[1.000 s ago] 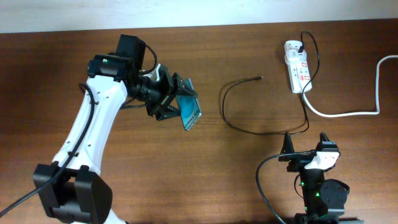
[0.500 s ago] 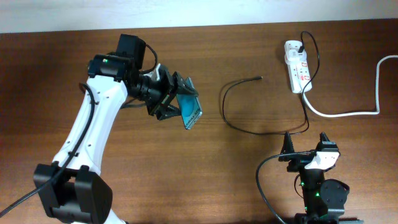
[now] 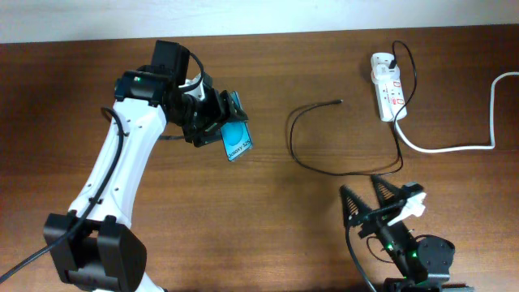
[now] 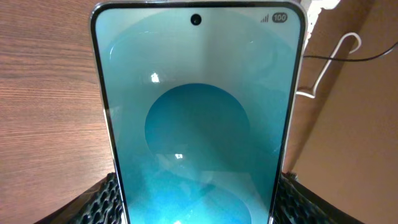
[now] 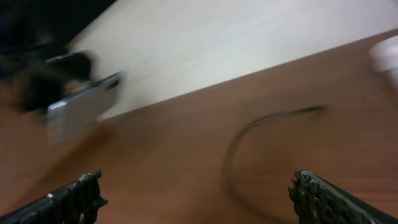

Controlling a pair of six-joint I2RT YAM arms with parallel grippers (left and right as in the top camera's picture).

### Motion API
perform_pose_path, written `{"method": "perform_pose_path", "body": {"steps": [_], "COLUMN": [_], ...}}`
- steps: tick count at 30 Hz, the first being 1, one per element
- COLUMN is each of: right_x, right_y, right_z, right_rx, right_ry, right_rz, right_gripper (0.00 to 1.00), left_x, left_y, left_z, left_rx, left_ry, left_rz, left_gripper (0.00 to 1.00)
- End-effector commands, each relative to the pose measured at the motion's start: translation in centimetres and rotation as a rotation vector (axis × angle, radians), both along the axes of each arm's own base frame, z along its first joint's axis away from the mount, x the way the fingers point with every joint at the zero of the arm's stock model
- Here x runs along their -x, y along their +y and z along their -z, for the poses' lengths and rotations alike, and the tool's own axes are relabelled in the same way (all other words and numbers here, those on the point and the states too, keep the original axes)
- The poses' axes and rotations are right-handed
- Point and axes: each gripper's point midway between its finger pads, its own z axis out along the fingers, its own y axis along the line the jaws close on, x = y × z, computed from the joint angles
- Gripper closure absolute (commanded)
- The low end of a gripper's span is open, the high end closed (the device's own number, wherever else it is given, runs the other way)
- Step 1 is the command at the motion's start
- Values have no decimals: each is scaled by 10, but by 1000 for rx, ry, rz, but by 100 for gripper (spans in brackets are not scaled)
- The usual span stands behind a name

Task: Plug charger to phone and switch on socket
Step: 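Raise the phone and tilt it toward the table center, then reach the right gripper toward the phone held by the left gripper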

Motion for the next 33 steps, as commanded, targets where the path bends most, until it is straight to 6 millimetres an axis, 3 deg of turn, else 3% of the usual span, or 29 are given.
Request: {"method": "perform_pose_path", "body": {"steps": [1,3,6,11,16,18,21,22,24,27,31,33], "right_x": [37,68,85,102,83,63,25,20,21,28,15,1], "right_y": [50,73,82,83,73,68,36,20,13,28,29,57], "right_z": [4,1,-3,-71,-90,-88,-69,-74,-89,-94,-78,-59], "right_rx": [-87,-94,-178,-115,-211,-192,-19,62,113,65,61,72], "right_ry": [71,75,150,0,138,204,485,560,579,565,544,381], "right_rz": [-357,-580,-690,-703,-570,-510,-273,-180,-150,-246,-261,-416], "right_gripper": [2,2,2,2,2,2,2,2,2,2,2,2], "left_x": [-5,-5,-5,-5,-5,-7,-11,-11,-13,-13,-13,-13], "left_y": [7,7,7,7,6,5,7,7,5,3,-2,-4], "left_z": [-19,-19,-19,-19,-19,-22,-25,-25,-27,-29,-34,-35], "left_rx": [-26,-27,-28,-27,-26,-5,22,23,35,51,88,106], "left_ry": [-87,-88,-92,-91,-91,-87,-89,-88,-93,-96,-88,-79], "left_rz": [-2,-2,4,4,3,-12,-27,-31,-36,-30,-31,-36], "left_gripper": [78,78,79,80,80,80,80,81,81,81,81,81]}}
